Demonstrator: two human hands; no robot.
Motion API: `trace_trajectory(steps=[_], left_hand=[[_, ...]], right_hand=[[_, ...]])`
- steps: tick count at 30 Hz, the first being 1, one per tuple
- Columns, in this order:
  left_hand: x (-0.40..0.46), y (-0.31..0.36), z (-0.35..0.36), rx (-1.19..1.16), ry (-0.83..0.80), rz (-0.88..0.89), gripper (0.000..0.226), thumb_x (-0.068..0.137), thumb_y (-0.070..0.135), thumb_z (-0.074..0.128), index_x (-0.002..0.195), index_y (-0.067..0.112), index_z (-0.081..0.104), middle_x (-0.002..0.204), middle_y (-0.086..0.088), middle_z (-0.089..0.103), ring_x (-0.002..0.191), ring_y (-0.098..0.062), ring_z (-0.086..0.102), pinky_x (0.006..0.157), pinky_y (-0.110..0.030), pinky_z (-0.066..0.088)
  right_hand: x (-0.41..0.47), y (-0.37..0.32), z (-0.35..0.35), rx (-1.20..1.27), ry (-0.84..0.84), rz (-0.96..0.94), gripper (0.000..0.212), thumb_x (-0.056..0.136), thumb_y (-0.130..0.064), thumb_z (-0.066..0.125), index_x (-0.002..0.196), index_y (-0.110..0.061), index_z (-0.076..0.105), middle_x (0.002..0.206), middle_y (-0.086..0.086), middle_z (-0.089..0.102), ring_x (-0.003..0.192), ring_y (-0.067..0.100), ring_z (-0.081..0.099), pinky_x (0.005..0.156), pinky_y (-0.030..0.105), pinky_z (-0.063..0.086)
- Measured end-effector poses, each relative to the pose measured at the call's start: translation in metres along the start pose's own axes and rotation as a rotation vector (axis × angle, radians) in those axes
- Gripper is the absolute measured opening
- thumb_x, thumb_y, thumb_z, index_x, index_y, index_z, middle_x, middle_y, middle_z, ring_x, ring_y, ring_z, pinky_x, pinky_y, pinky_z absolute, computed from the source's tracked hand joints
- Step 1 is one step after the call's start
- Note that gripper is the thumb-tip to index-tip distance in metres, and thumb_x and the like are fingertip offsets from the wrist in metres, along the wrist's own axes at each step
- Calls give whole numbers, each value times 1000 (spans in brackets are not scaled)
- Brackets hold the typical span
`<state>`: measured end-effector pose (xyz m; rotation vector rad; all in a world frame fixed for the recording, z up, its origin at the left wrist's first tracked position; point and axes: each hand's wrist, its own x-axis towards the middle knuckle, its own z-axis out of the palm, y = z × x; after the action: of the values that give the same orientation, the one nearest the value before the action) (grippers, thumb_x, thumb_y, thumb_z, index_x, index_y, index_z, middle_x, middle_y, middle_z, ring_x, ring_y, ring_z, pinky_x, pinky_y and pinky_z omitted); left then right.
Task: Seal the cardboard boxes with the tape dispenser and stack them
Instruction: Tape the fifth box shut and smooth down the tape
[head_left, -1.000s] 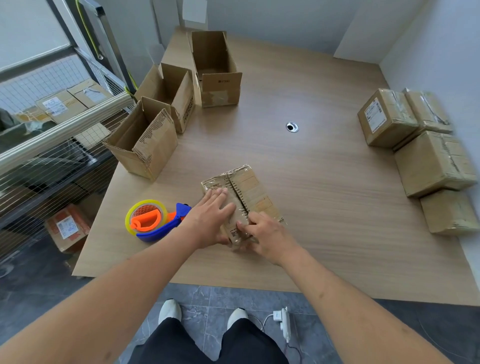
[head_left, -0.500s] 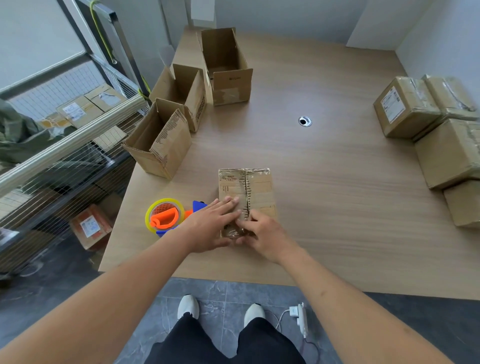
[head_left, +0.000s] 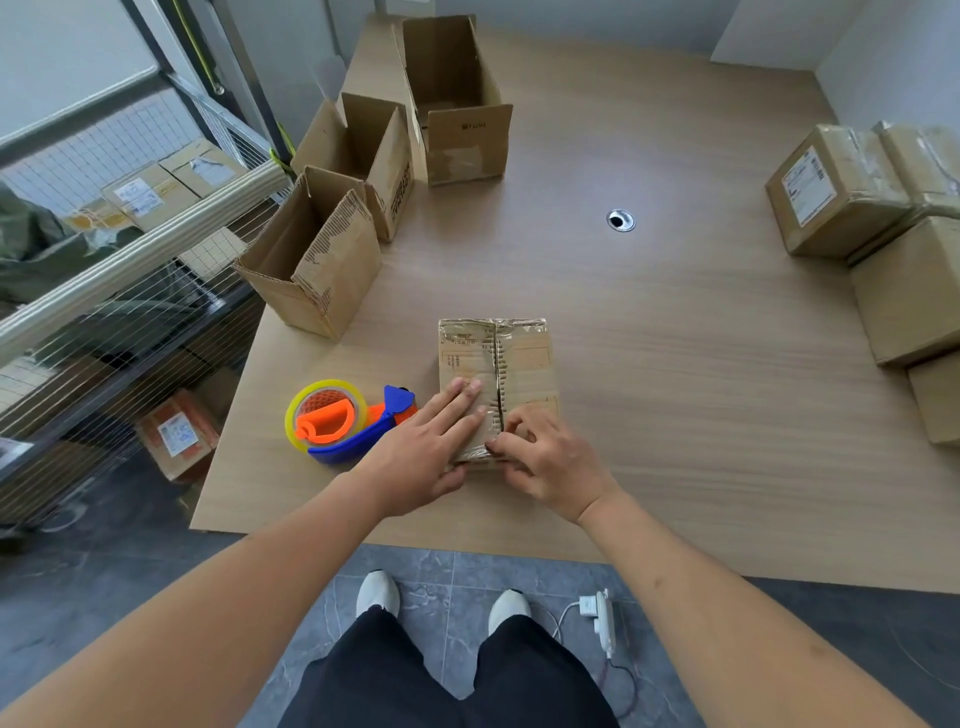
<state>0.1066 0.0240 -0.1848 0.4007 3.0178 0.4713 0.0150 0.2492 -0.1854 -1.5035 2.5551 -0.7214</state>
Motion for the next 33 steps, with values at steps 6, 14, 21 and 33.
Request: trace_trajectory(steps=[6,14,21,33], left_hand=[[-1,-10,2,82,13,81,74,101,42,56,161,9,25,171,-10,3,158,-24,-4,127,-39,15],[-4,4,6,75,21,5,71,102,40,46,160,6,24,171,-12,3,158,-25,-7,128,-40,10],[-4,5,6,97,58,-6,70,100,38,52,159,7,29,170,-11,9,158,-24,-1,126,-36,9],[-7,-25,-10,45,75,149,70,92,47,68,152,19,47,166,-6,29,154,-21,24,126,-47,18]], right_hand=[[-1,12,-4,80,1,-34,21,91,-25,74,111,-21,72,111,2,56,91,13,50,83,26,46],[-6,-5,9,34,118,100,25,81,-30,75,105,-25,70,110,0,57,99,23,57,83,39,53],[0,-12,15,-85,153,142,23,81,-45,71,96,-27,67,105,-3,58,91,23,57,73,37,51],[-7,0,5,135,89,77,31,87,-40,77,111,-21,75,115,-2,61,104,19,58,94,33,48]])
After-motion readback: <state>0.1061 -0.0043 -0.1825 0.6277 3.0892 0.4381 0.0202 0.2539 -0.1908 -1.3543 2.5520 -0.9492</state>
